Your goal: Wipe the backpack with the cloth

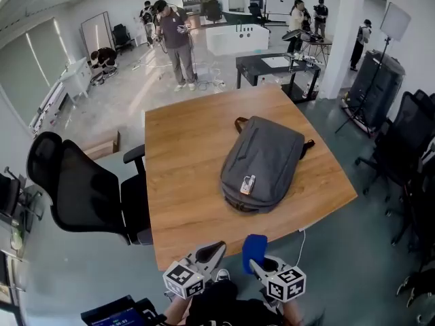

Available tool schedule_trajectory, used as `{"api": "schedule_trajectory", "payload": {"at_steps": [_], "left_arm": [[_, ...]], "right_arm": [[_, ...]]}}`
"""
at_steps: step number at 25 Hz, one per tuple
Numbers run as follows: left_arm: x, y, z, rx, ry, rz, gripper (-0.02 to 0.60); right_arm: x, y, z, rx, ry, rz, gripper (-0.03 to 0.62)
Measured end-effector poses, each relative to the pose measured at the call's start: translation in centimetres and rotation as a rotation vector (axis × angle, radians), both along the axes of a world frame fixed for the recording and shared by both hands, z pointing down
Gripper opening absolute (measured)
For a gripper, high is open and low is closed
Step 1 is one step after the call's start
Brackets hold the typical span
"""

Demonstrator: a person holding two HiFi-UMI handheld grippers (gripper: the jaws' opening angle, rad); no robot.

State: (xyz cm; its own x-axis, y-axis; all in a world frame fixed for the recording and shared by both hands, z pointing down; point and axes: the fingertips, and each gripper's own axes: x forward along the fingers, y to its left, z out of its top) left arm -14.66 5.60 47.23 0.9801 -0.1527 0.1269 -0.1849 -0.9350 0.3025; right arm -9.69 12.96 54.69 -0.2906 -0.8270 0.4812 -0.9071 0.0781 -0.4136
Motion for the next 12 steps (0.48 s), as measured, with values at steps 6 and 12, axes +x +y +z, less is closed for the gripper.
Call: {"api": "schedule_trajectory", "payload": {"at_steps": [6, 12], "left_arm": [[0.8, -4.6, 1.4, -0.02, 0.004, 0.033, -0.002], [2.9, -5.8, 1.8, -0.054, 0.004, 0.095, -0.002]], "right_arm": [[0.7, -4.7, 0.2, 0.006, 0.019, 0.034, 0.078], [1.3, -5.4, 0.2, -0.027, 0.026, 0.061, 0.078]]}}
